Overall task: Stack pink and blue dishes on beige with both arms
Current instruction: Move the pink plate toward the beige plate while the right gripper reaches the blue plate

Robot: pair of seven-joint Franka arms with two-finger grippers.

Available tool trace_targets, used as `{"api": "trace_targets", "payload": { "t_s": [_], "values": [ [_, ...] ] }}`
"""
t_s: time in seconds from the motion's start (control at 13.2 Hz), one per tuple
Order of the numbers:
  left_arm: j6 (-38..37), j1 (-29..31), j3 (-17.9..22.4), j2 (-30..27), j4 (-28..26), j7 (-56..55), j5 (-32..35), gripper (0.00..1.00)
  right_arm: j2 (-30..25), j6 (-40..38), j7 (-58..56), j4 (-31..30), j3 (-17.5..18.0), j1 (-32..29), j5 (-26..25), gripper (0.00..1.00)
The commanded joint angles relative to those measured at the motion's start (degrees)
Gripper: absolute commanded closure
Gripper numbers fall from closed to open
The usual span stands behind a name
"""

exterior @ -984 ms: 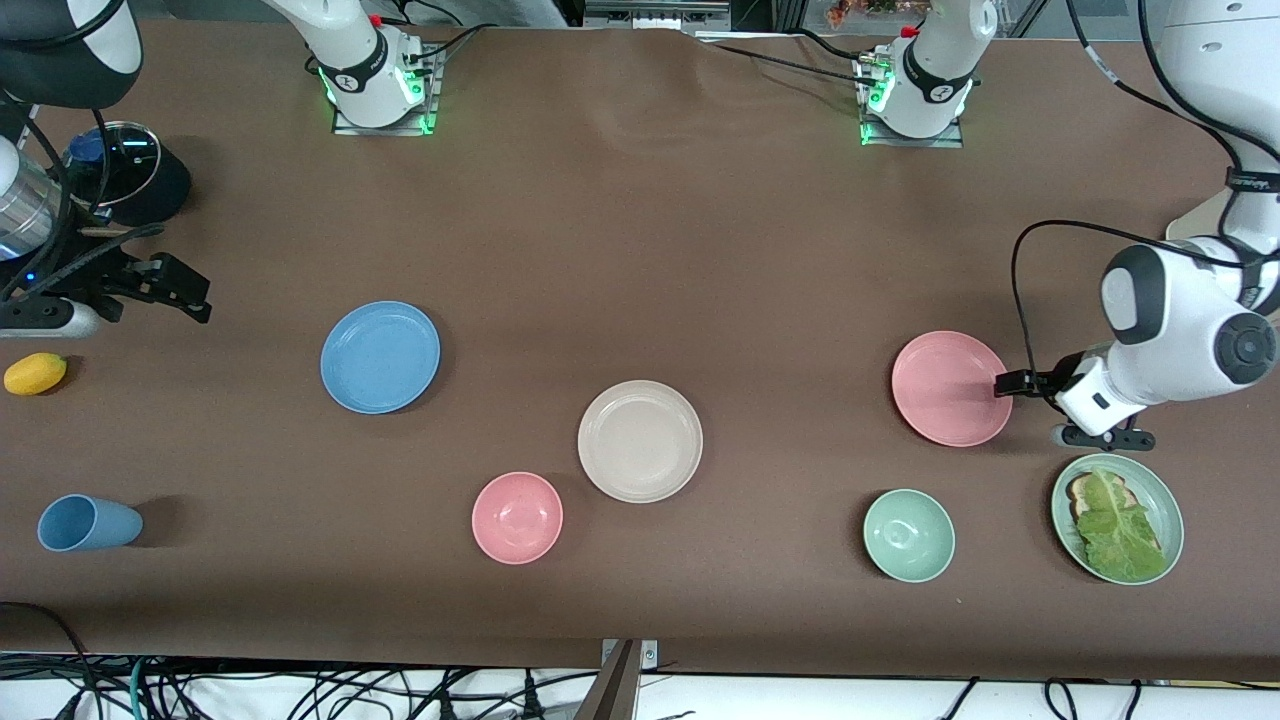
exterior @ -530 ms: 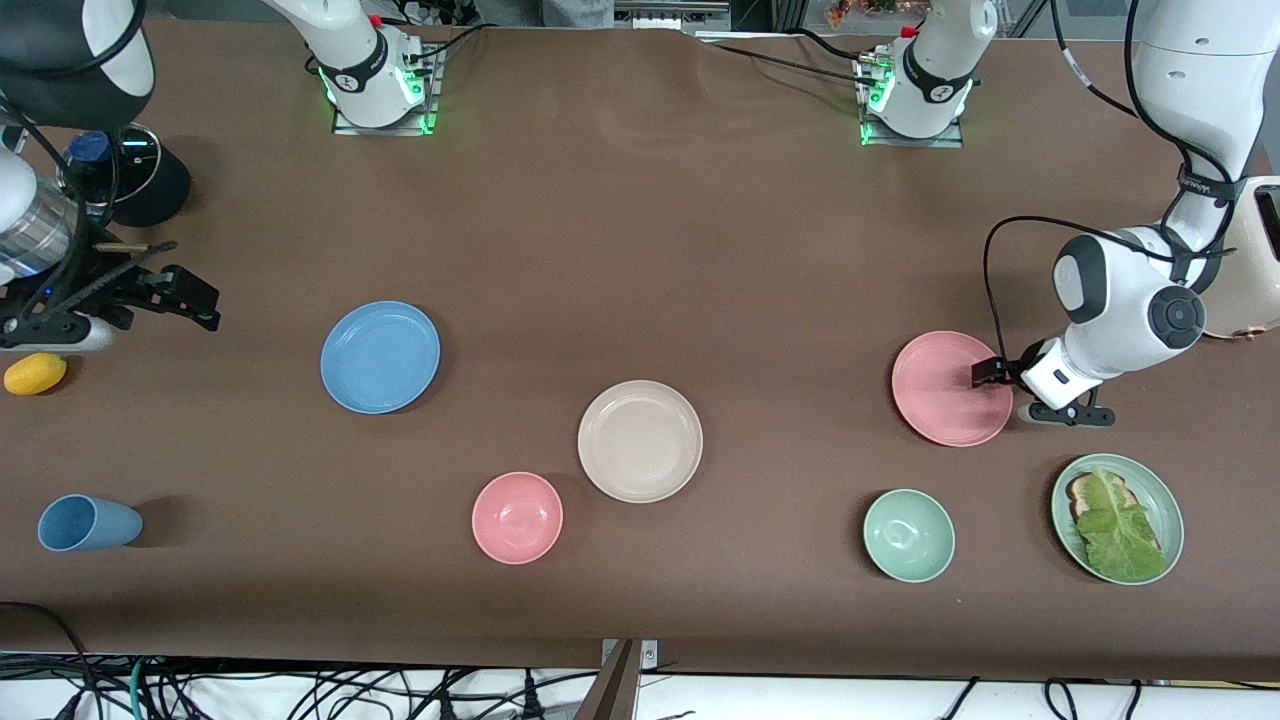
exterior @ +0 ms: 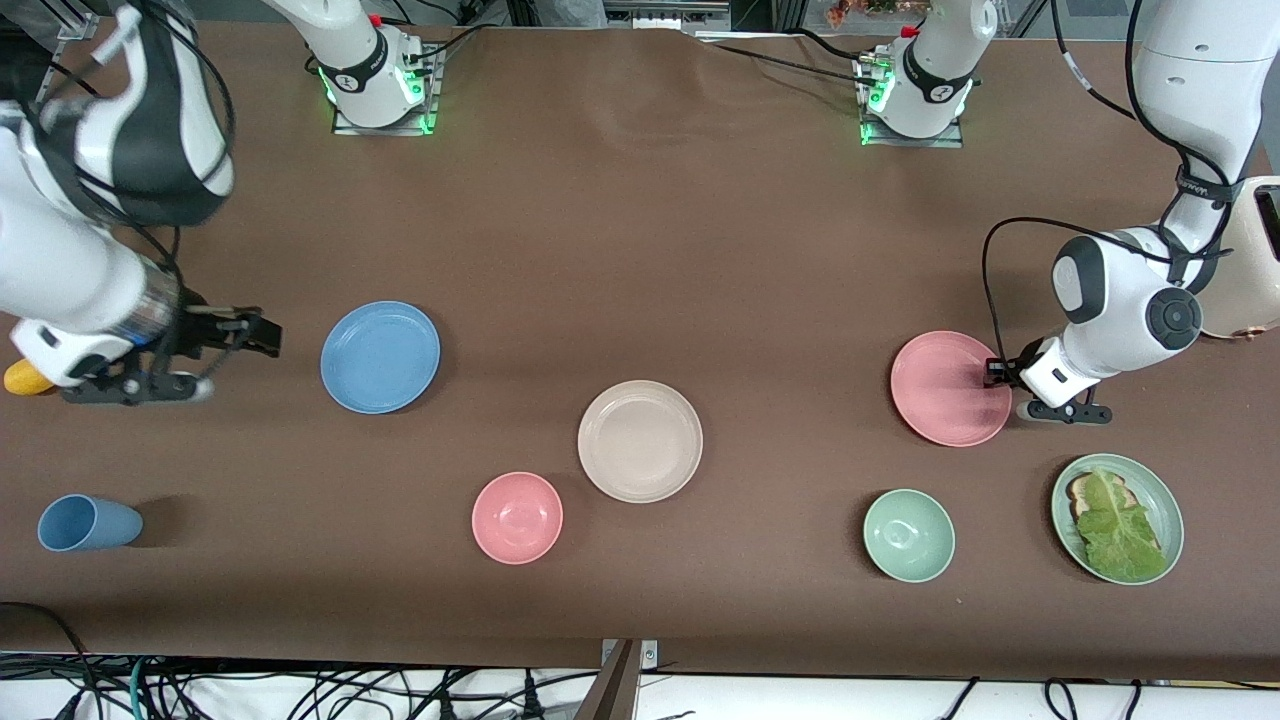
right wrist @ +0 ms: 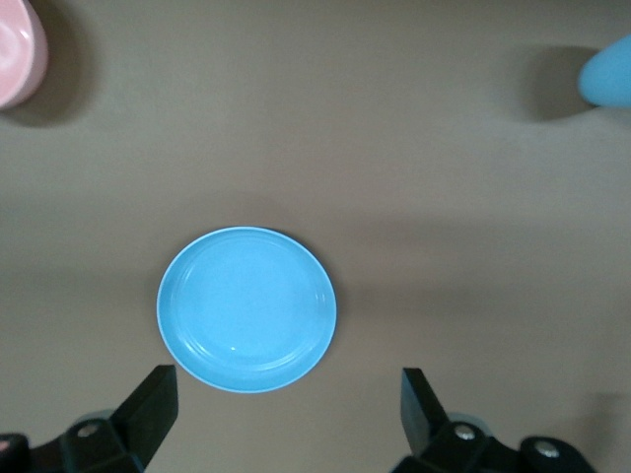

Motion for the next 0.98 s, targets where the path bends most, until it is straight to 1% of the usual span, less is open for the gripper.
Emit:
{"api": "trace_targets", "payload": {
  "t_s": [0.0,0.15,0.3,0.45,0.53,0.61,0.76,0.83,0.91],
  "values": [
    [-0.73,-0.29,-0.03,-0.91,0.73,2.56,-0.91,1.00,4.09,4.10,-1.36,-0.68,0.04,0.18,0.70,0.00],
    [-4.40,-1.26,-0.47,-1.87,2.58,2.21,-1.00,1.00,6.03,9.45,-1.36,-3.92,0.30,0.18,0.70,0.00],
    [-11.94,-1.88,-2.22,-3.80,5.73,1.51,-1.26,1.00,5.60,15.16,-1.80,-9.88,0.21,-0.09,0.70,0.00],
    [-20.64,-1.88,-7.04,-4.08,11.78,-6.18,-1.18,1.00,4.54,19.65,-2.16,-15.08,0.13,-0.17,0.79,0.00],
    [-23.38,-2.14,-9.42,-3.99,14.60,-10.23,-1.18,1.00,4.19,20.63,-2.33,-16.32,0.04,-0.26,0.71,0.00],
    [-25.58,-2.75,-10.83,-3.99,16.54,-13.57,-1.27,1.00,4.10,20.90,-3.03,-17.29,-0.14,-0.35,0.79,0.00],
    [-26.48,-6.86,-11.55,-3.55,19.53,-20.51,-2.05,1.00,3.58,23.61,-5.31,-20.00,-1.19,-0.61,0.79,0.00],
    [-26.40,-9.93,-11.55,-2.85,21.11,-24.21,-2.06,1.00,3.31,26.67,-6.54,-22.46,-1.98,-0.61,0.88,0.00],
    [-26.31,-12.83,-11.55,-1.02,23.65,-27.38,-2.06,1.00,2.96,29.83,-6.81,-25.01,-2.07,-0.70,0.88,0.00]
  ]
}}
